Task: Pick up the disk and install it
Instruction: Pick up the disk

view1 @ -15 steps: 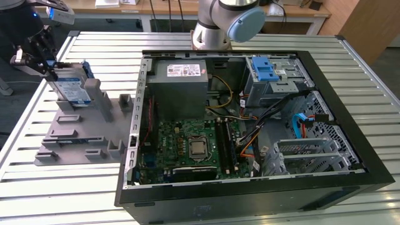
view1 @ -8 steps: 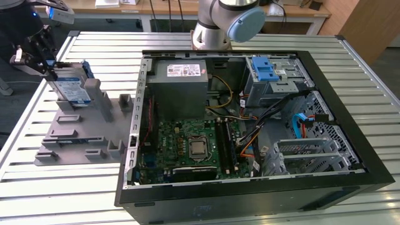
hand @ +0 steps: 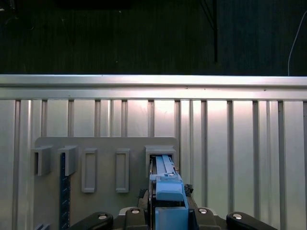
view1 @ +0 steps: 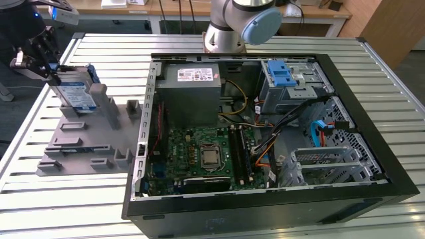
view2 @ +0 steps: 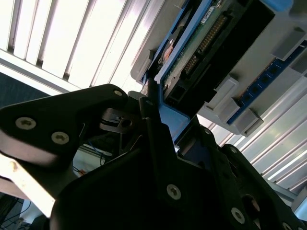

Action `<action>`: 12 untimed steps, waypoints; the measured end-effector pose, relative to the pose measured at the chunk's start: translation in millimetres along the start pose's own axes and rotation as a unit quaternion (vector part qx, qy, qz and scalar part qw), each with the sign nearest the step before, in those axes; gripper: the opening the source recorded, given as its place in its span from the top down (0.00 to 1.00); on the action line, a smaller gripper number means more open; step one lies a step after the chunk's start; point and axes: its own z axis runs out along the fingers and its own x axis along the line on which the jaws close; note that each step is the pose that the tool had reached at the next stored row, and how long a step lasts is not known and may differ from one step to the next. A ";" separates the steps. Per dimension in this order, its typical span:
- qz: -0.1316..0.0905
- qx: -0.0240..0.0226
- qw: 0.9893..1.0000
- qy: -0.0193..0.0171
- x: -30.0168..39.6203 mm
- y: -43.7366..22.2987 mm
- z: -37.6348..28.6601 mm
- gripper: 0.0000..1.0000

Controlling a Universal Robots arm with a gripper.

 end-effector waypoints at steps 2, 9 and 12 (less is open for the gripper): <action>0.000 0.000 1.000 0.000 0.0 0.0 -0.5 0.64; 0.000 0.000 1.000 0.000 -0.1 0.1 -2.3 0.64; 0.000 0.000 1.000 0.000 -0.1 0.1 -3.0 0.64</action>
